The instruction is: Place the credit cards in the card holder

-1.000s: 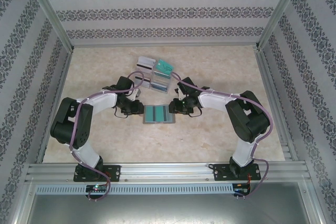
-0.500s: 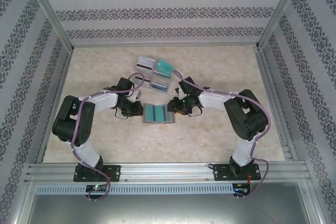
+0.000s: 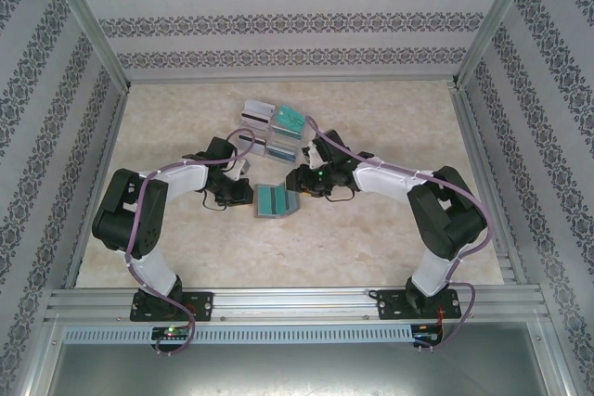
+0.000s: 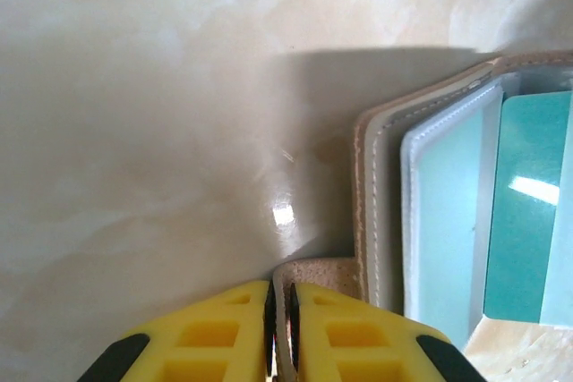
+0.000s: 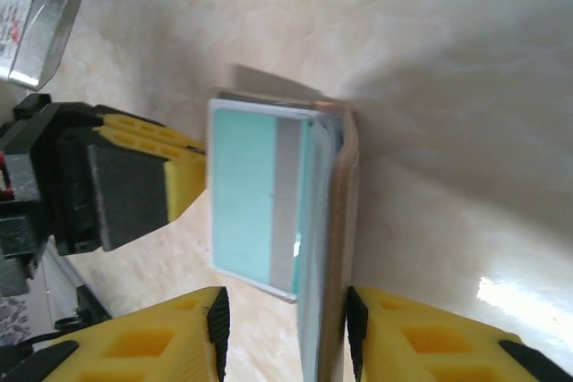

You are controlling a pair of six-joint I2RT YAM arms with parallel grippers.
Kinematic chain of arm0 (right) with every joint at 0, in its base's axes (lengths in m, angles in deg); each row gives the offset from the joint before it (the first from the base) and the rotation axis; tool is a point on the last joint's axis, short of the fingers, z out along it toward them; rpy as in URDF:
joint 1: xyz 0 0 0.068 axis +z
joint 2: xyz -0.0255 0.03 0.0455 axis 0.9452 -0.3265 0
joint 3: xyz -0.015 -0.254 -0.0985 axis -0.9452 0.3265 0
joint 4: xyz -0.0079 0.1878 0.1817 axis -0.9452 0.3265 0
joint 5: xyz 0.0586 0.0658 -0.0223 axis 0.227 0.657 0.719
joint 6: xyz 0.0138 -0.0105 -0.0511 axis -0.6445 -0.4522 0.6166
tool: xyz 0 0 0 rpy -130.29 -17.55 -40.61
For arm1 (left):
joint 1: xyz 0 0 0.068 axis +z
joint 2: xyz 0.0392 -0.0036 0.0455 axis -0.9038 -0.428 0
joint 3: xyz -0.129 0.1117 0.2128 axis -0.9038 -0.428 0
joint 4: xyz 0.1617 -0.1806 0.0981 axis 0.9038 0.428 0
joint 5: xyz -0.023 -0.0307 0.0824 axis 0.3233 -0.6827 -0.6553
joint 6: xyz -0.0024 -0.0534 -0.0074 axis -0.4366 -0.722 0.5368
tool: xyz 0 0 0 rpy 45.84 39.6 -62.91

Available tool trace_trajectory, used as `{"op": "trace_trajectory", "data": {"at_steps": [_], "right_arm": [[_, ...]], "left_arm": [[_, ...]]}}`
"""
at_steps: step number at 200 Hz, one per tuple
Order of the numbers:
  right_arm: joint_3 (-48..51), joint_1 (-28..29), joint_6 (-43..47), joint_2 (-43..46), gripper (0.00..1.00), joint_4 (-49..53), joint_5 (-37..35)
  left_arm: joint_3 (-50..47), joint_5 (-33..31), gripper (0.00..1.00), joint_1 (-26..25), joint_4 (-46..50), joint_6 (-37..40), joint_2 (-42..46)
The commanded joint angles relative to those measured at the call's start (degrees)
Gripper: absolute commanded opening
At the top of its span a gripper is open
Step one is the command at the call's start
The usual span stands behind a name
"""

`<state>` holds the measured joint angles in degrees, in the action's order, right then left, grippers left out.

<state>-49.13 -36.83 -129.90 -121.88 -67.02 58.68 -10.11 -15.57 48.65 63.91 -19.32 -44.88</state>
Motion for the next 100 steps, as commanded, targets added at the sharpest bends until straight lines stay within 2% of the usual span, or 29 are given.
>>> {"op": "trace_trajectory", "data": {"at_steps": [1,51,100], "right_arm": [[-2.1,1.1,-1.6,0.1,0.42,-2.2,2.4],[-8.8,6.0,-1.7,-7.3,0.42,-2.7,2.3],[-11.0,6.5,0.5,-12.0,0.42,-0.6,-0.1]], "left_arm": [[-1.0,1.9,0.16,-0.1,-1.3,-0.8,-0.1],[-1.4,2.1,0.15,-0.8,-1.8,-1.6,0.5],[-2.2,2.0,0.15,-0.9,-1.1,-2.3,3.2]]}}
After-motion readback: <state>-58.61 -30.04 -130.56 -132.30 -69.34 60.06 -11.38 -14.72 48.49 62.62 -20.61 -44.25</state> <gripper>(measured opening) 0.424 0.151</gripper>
